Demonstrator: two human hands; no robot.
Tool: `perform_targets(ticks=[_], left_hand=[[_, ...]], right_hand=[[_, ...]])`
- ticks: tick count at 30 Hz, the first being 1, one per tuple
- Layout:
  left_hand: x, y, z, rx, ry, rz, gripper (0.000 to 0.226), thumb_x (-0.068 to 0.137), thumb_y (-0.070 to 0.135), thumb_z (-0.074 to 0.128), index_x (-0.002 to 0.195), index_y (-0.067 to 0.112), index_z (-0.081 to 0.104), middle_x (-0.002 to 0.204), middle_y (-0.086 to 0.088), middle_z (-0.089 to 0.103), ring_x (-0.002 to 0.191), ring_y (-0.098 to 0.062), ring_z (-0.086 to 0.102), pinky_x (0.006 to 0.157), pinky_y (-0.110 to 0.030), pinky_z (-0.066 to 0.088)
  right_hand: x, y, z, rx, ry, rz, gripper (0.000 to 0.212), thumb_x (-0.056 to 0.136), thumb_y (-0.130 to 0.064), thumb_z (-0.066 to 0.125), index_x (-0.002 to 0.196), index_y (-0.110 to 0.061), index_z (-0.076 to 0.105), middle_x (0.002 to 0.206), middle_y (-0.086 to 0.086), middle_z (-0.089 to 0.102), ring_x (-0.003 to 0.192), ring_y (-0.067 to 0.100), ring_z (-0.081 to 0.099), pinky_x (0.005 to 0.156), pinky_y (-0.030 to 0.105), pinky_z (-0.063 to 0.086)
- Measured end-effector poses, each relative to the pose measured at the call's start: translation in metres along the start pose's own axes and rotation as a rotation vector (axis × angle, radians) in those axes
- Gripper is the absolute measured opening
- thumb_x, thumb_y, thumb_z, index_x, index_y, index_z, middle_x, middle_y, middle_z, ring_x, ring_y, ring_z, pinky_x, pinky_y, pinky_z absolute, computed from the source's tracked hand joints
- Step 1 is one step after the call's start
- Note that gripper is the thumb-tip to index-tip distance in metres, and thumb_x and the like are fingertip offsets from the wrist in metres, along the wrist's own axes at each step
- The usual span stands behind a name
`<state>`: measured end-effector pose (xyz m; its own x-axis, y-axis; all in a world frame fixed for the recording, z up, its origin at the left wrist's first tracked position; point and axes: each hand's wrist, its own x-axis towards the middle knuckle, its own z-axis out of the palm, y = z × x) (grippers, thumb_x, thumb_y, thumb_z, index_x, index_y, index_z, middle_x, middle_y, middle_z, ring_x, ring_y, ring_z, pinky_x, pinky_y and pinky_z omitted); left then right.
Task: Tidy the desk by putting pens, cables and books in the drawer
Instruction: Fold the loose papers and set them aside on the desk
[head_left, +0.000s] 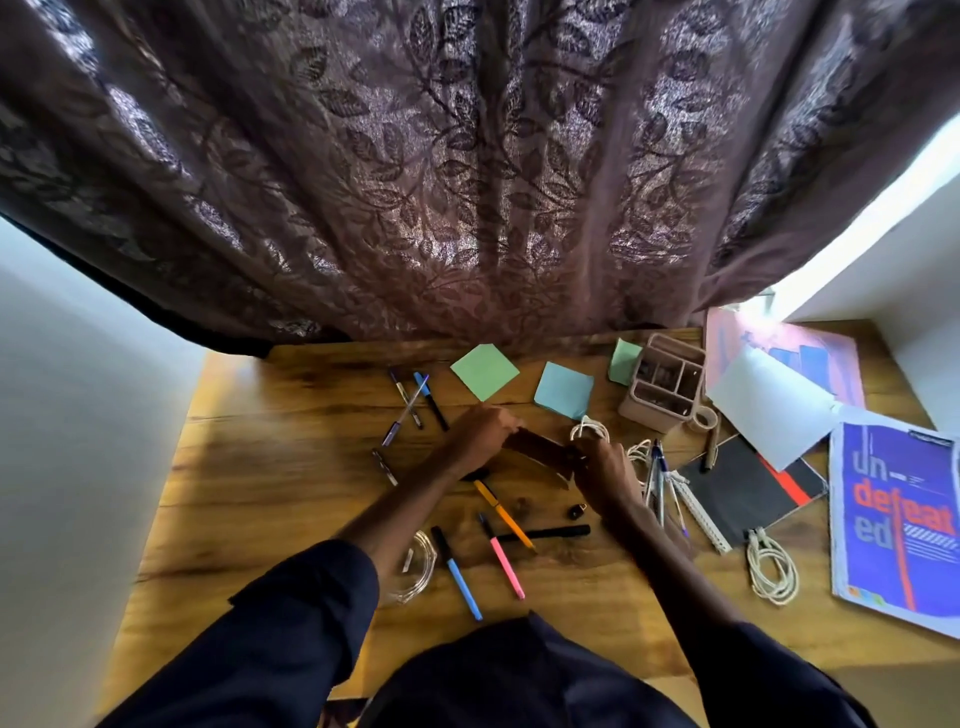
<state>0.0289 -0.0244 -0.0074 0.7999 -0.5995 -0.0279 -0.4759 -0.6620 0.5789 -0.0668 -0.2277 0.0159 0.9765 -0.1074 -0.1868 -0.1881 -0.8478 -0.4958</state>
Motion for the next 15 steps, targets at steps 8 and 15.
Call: perform_targets(ticks=[8,15], left_hand=[[-0.020,0.006,0.032,-0.043,0.221,-0.278,0.033,0.098,0.025,0.062,0.129,0.014,0.066,0.139,-0.002,0.060,0.133,-0.019,0.051,0.108,-0.030,0.043],[-0.038,0.030,0.040,-0.216,0.218,-0.420,0.038,0.098,0.022,0.064,0.133,0.011,0.055,0.135,-0.008,0.056,0.127,-0.020,0.053,0.097,-0.020,0.039]], right_hand=[[-0.013,0.021,0.030,0.025,0.031,0.114,0.029,0.083,0.006,0.061,0.092,-0.016,0.079,0.079,0.006,0.074,0.061,0.018,0.067,0.053,0.033,0.054],[-0.026,0.028,0.055,0.082,-0.007,0.151,0.024,0.087,-0.003,0.060,0.095,-0.019,0.077,0.080,0.005,0.075,0.067,0.025,0.071,0.061,0.044,0.060]])
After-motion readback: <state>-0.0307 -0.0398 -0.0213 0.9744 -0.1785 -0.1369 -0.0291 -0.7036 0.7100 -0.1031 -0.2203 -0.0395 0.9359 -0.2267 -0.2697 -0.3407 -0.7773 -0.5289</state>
